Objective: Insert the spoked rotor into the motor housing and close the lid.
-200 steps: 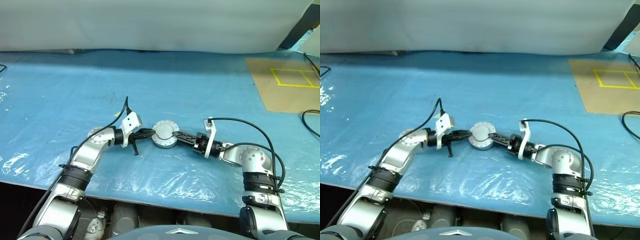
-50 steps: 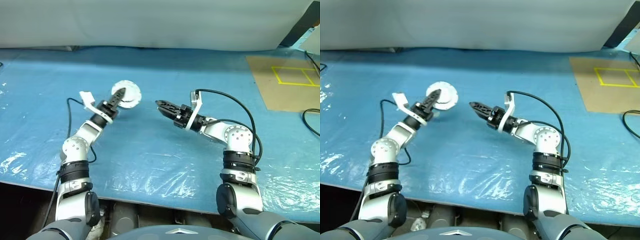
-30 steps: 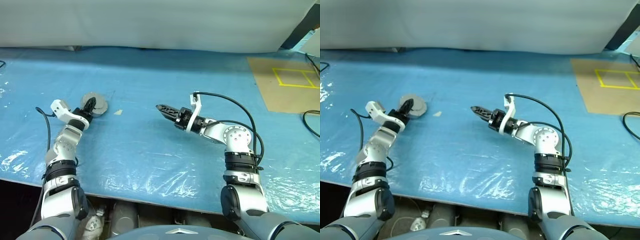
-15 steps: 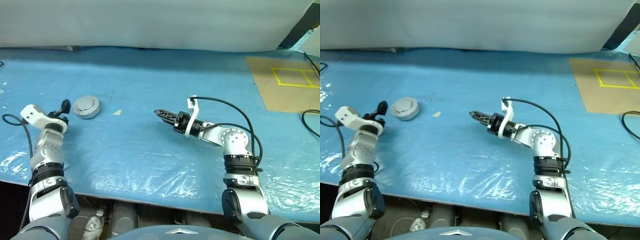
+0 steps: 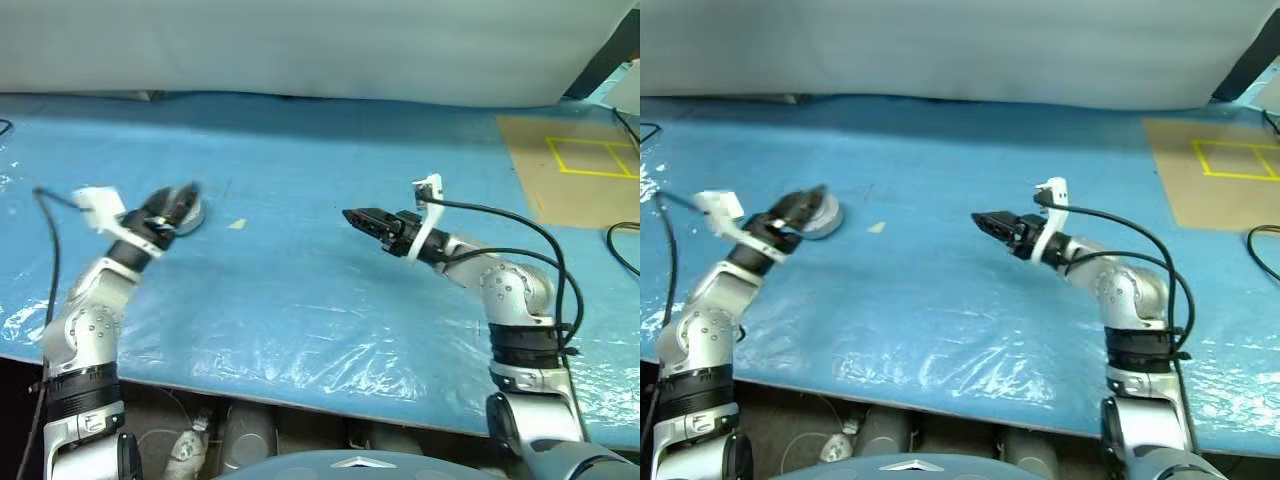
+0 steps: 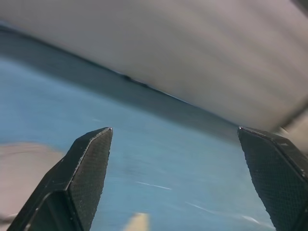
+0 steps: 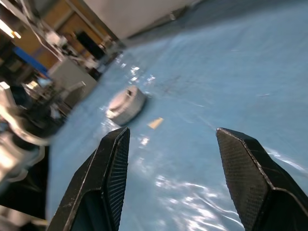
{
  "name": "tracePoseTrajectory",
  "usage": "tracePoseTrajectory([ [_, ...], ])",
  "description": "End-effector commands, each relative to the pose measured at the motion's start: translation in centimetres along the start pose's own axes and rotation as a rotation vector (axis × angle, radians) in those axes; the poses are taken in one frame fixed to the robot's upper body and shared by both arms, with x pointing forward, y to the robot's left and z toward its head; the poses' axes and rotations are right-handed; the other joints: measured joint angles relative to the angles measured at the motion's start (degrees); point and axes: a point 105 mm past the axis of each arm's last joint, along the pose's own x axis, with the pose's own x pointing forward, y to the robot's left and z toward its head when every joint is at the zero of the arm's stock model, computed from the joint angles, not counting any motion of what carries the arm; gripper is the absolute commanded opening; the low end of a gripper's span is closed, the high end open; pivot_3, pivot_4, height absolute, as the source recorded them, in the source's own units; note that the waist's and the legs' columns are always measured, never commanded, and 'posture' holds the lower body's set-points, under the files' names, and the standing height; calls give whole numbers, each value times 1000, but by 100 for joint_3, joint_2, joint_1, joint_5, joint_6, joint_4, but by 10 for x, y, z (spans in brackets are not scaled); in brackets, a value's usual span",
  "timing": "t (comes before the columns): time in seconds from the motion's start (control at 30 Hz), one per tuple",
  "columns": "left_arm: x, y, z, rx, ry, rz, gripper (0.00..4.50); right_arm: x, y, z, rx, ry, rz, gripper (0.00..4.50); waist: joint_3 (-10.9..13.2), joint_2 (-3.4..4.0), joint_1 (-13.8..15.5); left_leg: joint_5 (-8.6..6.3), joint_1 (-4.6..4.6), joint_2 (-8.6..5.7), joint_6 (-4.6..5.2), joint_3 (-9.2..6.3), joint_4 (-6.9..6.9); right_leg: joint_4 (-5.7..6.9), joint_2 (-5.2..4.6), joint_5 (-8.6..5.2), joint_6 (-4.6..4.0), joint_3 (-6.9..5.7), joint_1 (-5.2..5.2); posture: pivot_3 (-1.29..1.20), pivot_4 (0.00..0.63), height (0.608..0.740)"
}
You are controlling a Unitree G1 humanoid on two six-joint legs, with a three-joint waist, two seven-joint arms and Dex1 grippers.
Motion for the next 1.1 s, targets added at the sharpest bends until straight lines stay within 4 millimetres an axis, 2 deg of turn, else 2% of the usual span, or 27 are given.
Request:
tracePoseTrajectory([
  [0.03, 12, -42, -22, 82, 137, -213, 4368, -5, 7, 8, -163, -2, 1, 2961, 0, 3, -29, 0, 3, 1, 0, 3, -1, 0, 1, 0, 0, 6, -2, 0, 150, 740],
  [0.13, 18, -56, -54, 154, 247, -313, 4368, -6, 1, -4, -239, 48, -54, 2961, 0, 3, -45, 0, 13, 2, 0, 7, -5, -4, 5, 0, 2, 20, -3, 0, 150, 740],
  [0.27, 22, -71, -70, 140, 282, -399, 4368, -4, -3, -14, -256, 53, -101, 2961, 0, 4, -50, 0, 11, 3, 0, 9, -9, -3, 8, 0, 1, 19, -7, 0, 150, 740],
  [0.37, 21, -76, -71, 116, 285, -433, 4368, -4, 0, -14, -247, 38, -93, 2961, 0, 4, -48, 0, 4, 0, 0, 10, -7, -3, 6, 1, 1, 20, -11, 0, 150, 740],
  [0.63, 15, -69, -70, 157, 326, -438, 4368, -2, -2, -4, -270, 14, -100, 2961, 0, 4, -48, 0, 7, 1, 2, 11, -4, 2, 6, 0, -1, 20, -10, 0, 150, 740],
  [1.1, 18, -63, -61, 142, 297, -416, 4368, 2, -6, -5, -261, 19, -115, 2961, 0, 5, -29, 0, 7, 1, 2, 12, -1, 6, 6, 0, -1, 20, -9, 0, 150, 740],
])
